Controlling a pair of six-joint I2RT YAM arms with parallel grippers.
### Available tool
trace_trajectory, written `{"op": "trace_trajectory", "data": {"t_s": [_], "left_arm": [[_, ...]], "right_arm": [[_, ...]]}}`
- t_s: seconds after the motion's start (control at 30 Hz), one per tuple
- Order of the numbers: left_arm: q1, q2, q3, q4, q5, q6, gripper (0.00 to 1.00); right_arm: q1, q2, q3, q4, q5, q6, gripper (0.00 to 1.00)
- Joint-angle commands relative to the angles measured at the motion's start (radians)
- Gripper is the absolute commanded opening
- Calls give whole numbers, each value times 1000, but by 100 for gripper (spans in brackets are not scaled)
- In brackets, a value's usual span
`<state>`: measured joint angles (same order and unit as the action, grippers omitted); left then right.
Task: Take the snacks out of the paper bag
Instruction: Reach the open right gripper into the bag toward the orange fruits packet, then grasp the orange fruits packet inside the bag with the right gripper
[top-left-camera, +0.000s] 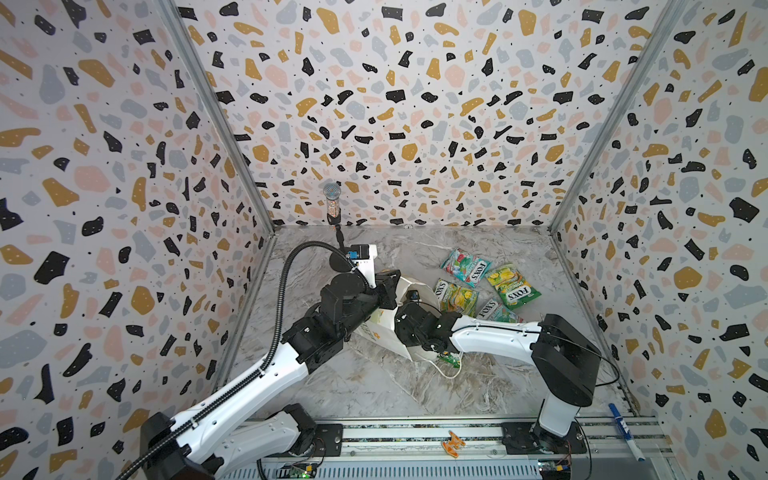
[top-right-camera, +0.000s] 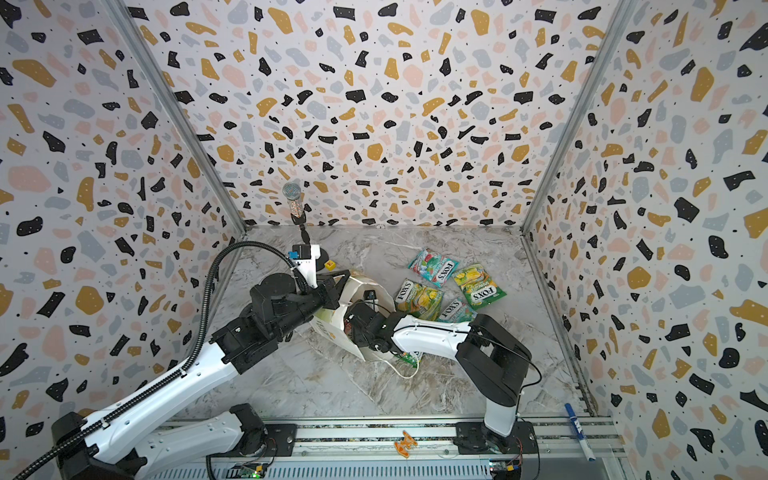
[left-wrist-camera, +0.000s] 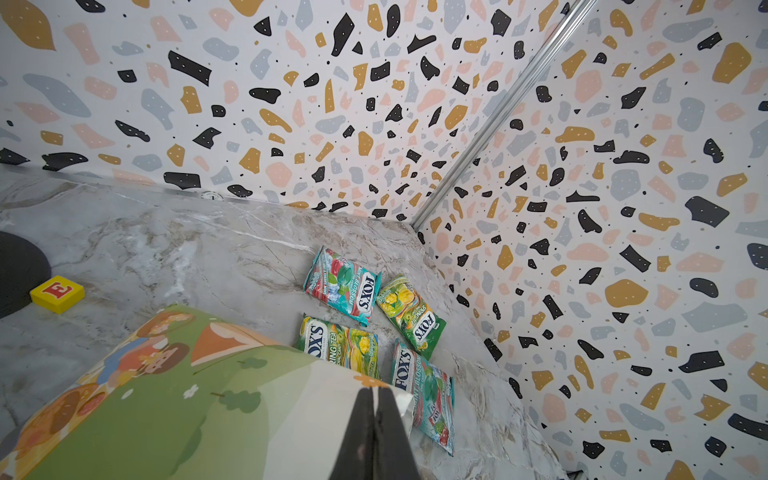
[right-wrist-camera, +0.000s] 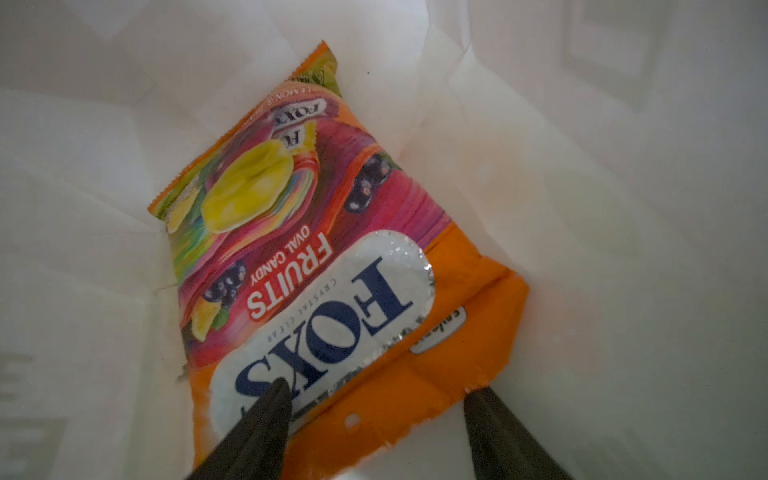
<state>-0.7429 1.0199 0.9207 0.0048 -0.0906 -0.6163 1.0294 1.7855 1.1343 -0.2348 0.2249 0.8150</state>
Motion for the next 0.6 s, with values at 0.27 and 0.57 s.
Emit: {"op": "trace_trajectory", "data": {"t_s": [0.27,0.57], "left_arm": [[-4,-1,8,57,6,-12,0],[-4,-6,18,61,29,-33,0]], "right_arm": [[-53,22,-35,190,-123,107,62],[-74,89,10,244,-151,149,55]]}}
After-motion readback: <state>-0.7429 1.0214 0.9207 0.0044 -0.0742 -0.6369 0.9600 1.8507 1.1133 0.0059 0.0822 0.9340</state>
